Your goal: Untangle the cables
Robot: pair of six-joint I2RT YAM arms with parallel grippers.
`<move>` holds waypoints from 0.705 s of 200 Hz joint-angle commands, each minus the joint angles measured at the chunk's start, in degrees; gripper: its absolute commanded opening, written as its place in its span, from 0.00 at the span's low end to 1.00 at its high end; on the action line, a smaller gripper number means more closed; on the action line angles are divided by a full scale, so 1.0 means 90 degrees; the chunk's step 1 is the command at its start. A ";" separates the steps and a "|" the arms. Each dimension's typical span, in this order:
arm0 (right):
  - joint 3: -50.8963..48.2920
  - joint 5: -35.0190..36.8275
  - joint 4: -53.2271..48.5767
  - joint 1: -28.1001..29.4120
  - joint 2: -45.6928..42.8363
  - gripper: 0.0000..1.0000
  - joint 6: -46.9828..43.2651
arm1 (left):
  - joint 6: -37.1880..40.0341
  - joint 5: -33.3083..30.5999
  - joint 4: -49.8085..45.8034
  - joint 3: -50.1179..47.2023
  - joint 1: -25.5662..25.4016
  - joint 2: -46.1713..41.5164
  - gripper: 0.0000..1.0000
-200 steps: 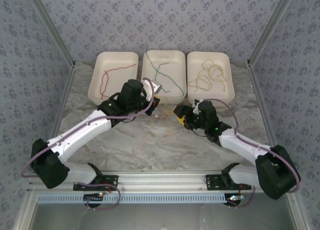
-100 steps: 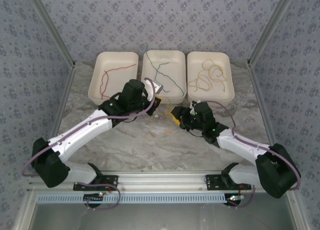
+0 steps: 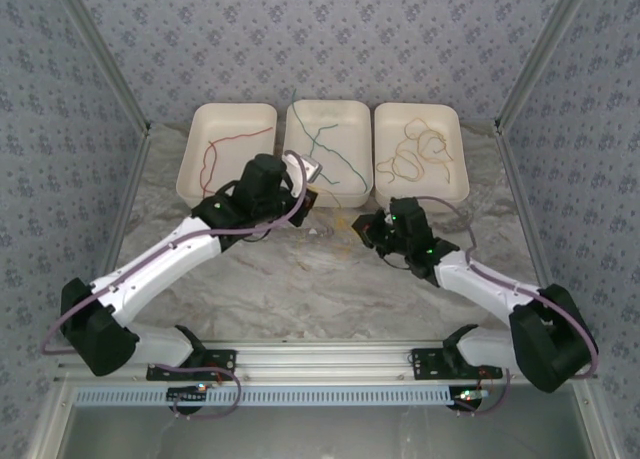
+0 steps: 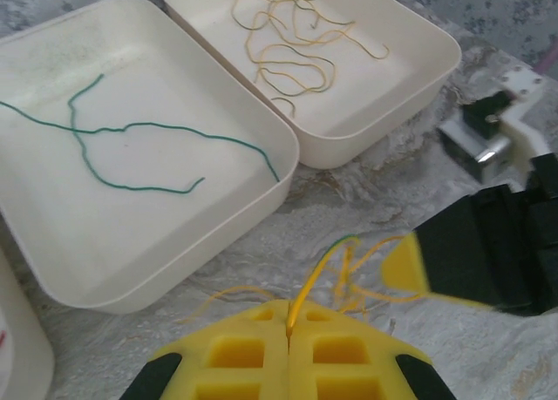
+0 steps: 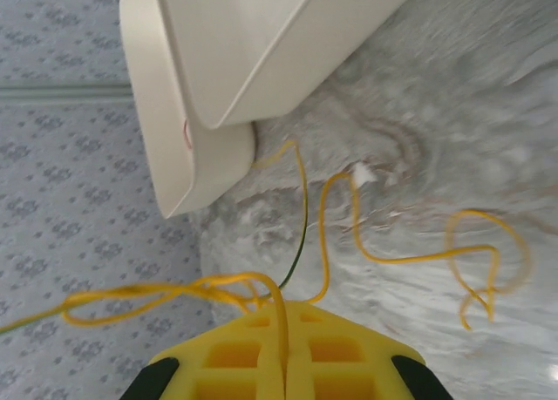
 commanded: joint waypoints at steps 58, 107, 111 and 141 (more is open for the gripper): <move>-0.0352 0.0437 -0.3033 -0.2177 -0.0405 0.00 -0.2258 | -0.0006 -0.0541 -0.1075 0.1542 0.0953 -0.1332 0.00; 0.0177 0.0686 -0.3385 -0.1670 -0.0283 0.00 -0.2514 | 0.0099 -0.0135 -0.1407 0.2205 0.1004 -0.1002 0.00; 0.0241 0.0737 -0.3437 -0.1567 -0.0324 0.05 -0.2497 | 0.0107 -0.0123 -0.1410 0.2226 0.1001 -0.0968 0.00; 0.0427 0.1355 -0.3756 -0.0961 -0.1182 0.50 -0.2228 | 0.0082 0.0080 -0.1413 0.2431 0.1004 -0.0687 0.00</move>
